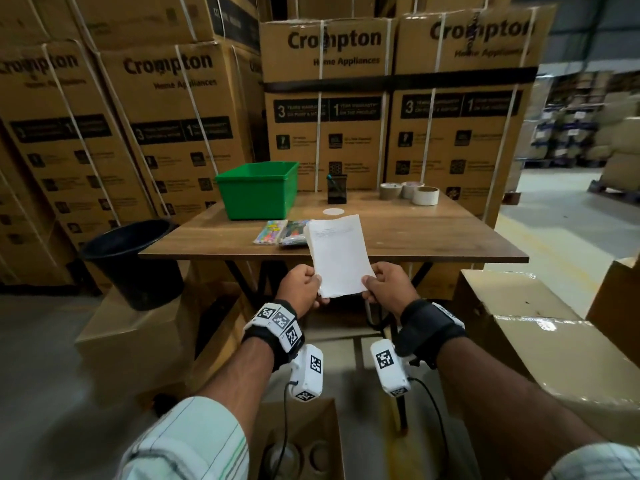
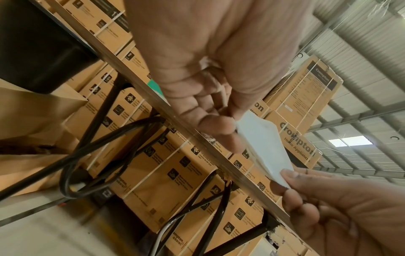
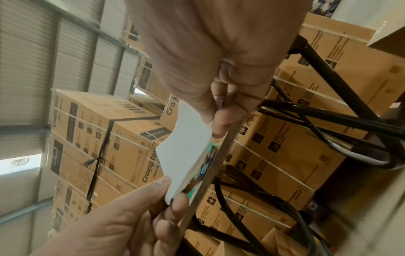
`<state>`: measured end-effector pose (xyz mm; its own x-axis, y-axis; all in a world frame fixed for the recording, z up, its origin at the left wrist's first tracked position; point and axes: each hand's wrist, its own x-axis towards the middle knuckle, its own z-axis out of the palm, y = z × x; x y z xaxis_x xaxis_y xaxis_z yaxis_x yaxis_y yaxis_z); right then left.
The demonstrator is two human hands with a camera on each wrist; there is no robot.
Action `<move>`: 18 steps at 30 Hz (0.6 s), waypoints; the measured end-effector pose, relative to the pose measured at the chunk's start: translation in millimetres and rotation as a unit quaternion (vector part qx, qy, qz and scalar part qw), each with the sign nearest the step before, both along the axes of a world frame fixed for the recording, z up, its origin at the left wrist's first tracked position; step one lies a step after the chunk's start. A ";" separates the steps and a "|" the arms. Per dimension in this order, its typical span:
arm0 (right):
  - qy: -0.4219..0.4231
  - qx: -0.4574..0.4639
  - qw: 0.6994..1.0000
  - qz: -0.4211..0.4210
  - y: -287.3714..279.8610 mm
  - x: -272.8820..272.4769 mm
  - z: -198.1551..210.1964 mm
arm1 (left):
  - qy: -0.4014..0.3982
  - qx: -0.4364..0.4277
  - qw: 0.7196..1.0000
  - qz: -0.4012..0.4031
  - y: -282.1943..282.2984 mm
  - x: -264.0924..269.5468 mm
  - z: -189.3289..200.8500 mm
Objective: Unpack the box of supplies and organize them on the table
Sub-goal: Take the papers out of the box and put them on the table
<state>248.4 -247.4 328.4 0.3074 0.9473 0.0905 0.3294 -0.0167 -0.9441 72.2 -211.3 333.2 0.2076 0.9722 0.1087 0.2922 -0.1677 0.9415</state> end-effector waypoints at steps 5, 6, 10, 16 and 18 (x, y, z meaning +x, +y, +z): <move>-0.006 0.014 0.997 -0.080 27.6 29.4 10.8 | -0.019 -0.007 1.000 -0.009 20.8 22.7 9.9; -0.023 0.012 0.995 -0.100 34.1 34.9 15.6 | -0.013 -0.003 1.000 -0.012 25.9 24.3 12.5; -0.098 -0.018 0.986 -0.135 65.8 50.4 33.7 | 0.040 0.032 0.999 -0.007 55.5 27.3 16.6; -0.149 -0.080 0.974 -0.151 114.0 56.5 41.5 | 0.178 0.151 0.972 0.013 92.7 39.8 18.4; -0.189 -0.104 0.966 -0.145 126.0 58.8 40.8 | 0.235 0.184 0.955 -0.001 102.7 45.8 15.9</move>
<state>307.1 -121.4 369.2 0.5445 0.8362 0.0653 0.6030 -0.3361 -0.7234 118.0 -108.6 349.1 0.3191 0.8860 0.3364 0.6669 -0.4622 0.5845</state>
